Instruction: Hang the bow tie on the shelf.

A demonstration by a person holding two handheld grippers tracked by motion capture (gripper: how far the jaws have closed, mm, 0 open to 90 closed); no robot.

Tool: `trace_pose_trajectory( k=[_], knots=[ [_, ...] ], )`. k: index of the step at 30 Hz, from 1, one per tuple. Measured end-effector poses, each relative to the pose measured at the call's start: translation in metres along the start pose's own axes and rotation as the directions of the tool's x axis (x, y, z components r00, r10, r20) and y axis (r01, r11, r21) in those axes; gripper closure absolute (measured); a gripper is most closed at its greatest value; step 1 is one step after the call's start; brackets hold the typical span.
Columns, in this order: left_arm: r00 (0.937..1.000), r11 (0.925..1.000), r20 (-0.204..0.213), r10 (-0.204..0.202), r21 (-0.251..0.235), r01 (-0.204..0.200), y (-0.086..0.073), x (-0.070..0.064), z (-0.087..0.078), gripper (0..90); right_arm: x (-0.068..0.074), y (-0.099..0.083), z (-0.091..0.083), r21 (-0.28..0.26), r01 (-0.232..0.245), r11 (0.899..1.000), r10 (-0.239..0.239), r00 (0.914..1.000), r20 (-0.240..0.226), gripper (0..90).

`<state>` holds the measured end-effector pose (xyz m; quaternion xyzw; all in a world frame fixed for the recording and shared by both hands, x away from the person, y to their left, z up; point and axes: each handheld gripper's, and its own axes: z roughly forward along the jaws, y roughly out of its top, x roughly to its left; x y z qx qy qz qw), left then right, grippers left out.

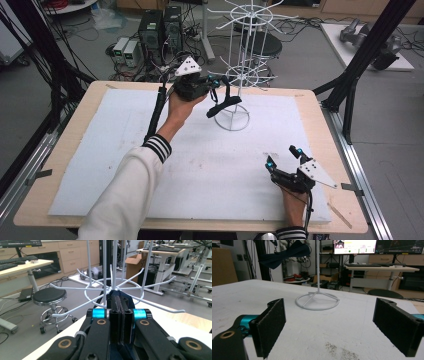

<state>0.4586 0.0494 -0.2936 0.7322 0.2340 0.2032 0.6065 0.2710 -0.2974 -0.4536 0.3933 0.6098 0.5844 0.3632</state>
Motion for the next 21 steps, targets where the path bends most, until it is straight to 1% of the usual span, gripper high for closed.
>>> trace_pose_trajectory(
  k=[7, 15, 16, 17, 19, 21],
  knots=[
    [1.0000, 1.0000, -0.002, -0.005, 0.000, 0.005, -0.0004, 0.0001, 0.0009, 88.6, 0.0001, 0.0000, 0.0000, 0.000, 0.001, 1.000, -0.001, 1.0000, 0.001, 10.3],
    [0.9995, 0.9995, 0.001, -0.032, 0.006, 0.032, -0.0007, -0.0011, 0.0019, 87.7, 0.0002, 0.0000, 0.0001, 0.000, 0.003, 1.000, -0.003, 1.0000, 0.001, 10.3],
    [0.9994, 0.9994, -0.005, -0.035, 0.005, 0.035, -0.0002, -0.0010, 0.0015, 86.8, 0.0002, 0.0000, 0.0001, 0.000, 0.003, 1.000, -0.003, 1.0000, 0.001, 10.3],
    [0.9990, 0.9990, 0.002, -0.044, 0.003, 0.044, 0.0002, -0.0006, 0.0012, 85.3, 0.0002, 0.0000, 0.0001, 0.000, 0.003, 1.000, -0.003, 1.0000, 0.001, 10.3],
    [0.9993, 0.9992, -0.002, -0.038, 0.011, 0.038, 0.0016, -0.0008, 0.0009, 83.4, 0.0002, 0.0000, 0.0001, 0.000, 0.003, 1.000, -0.003, 1.0000, 0.001, 10.3],
    [0.9992, 0.9991, 0.001, -0.040, 0.017, 0.040, 0.0031, -0.0011, 0.0002, 79.2, 0.0001, 0.0000, 0.0001, 0.000, 0.004, 1.000, -0.004, 1.0000, 0.001, 10.3]
  ],
)
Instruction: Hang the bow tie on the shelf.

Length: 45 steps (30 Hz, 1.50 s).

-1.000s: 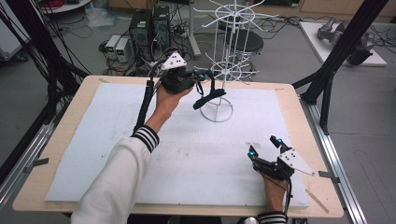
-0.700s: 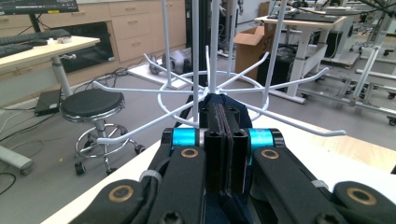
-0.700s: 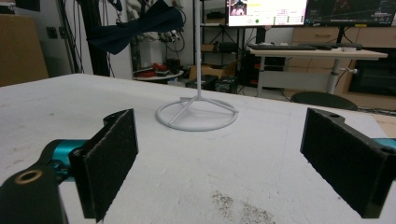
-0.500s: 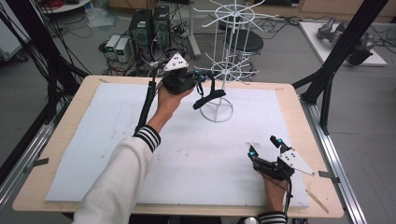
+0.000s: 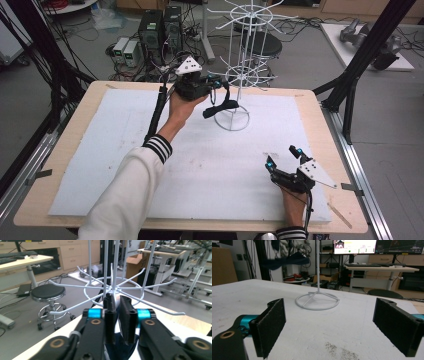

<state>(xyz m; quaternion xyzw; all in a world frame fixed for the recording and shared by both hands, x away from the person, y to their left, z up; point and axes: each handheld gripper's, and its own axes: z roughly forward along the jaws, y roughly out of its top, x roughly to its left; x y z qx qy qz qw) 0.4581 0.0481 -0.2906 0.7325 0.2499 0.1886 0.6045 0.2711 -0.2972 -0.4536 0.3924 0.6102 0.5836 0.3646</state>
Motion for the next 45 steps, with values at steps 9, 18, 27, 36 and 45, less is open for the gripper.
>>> trace_pose_trajectory(
  k=[9, 18, 27, 36, 45],
  knots=[
    [0.9995, 0.9992, -0.020, 0.024, -0.030, -0.025, 0.005, -0.003, -0.014, 32.3, 0.001, 0.000, 0.000, 0.000, 0.000, 1.000, 0.000, 1.0000, -0.004, 10.3],
    [0.9987, 0.9977, 0.009, 0.049, -0.048, -0.049, -0.018, -0.010, -0.050, 15.0, 0.001, -0.001, -0.002, -0.015, 0.014, 1.000, -0.014, 0.9999, -0.002, 10.3],
    [0.9973, 0.9933, -0.030, 0.067, -0.092, -0.070, -0.060, -0.005, -0.123, 14.0, 0.002, -0.001, -0.003, -0.025, 0.014, 1.000, -0.014, 0.9999, 0.000, 10.3],
    [0.9834, 0.9949, -0.179, 0.031, -0.088, -0.048, -0.132, 0.008, -0.207, 14.1, 0.003, -0.001, -0.003, -0.022, 0.015, 1.000, -0.015, 0.9999, 0.008, 10.3],
    [0.9534, 0.9881, -0.301, -0.016, -0.150, -0.031, -0.203, 0.013, -0.256, 14.0, 0.002, -0.001, -0.002, -0.019, 0.020, 1.000, -0.020, 0.9998, 0.009, 10.3]
  ],
)
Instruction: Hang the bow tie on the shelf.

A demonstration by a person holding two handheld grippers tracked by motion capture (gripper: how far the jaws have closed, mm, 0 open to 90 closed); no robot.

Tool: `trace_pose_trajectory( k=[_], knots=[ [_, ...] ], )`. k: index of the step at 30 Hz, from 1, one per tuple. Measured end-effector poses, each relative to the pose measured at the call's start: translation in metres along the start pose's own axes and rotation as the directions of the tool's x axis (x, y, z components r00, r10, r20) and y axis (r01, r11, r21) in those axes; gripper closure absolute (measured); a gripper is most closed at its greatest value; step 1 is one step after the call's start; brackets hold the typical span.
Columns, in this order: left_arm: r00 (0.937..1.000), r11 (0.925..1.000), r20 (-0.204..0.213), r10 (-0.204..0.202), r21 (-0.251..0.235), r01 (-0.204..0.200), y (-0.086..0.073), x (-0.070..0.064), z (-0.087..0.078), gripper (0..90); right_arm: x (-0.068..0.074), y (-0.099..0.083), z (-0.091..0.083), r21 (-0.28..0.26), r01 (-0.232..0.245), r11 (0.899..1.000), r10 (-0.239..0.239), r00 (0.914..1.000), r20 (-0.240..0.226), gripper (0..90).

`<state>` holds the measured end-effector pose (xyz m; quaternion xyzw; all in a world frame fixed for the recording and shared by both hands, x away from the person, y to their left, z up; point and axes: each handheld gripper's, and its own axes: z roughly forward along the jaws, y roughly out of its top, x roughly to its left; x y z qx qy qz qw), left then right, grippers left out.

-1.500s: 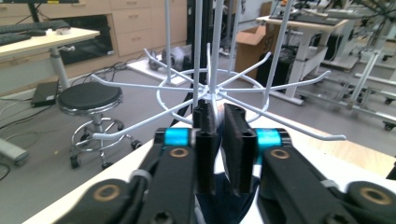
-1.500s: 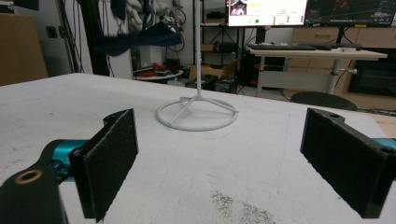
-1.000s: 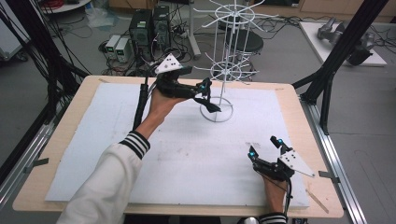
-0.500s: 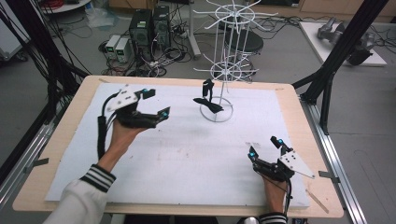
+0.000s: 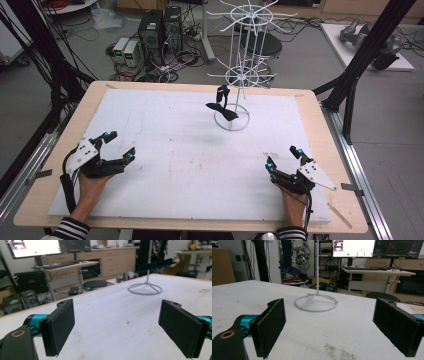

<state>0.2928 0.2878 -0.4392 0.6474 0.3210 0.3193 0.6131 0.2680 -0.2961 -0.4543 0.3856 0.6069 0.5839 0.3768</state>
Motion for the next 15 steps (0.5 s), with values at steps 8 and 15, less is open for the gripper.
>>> trace_pose_trajectory(
  k=[8, 15],
  knots=[
    [0.9999, 0.9995, 0.003, -0.014, -0.028, 0.014, -0.014, 0.002, -0.005, 14.8, 0.000, 0.000, 0.000, 0.000, 0.001, 1.000, -0.001, 1.0000, 0.001, 10.3],
    [0.9997, 0.9988, -0.015, -0.018, -0.045, 0.018, -0.015, 0.001, -0.006, 14.8, 0.000, 0.000, 0.000, 0.000, 0.002, 1.000, -0.002, 1.0000, 0.001, 10.3]
  ],
)
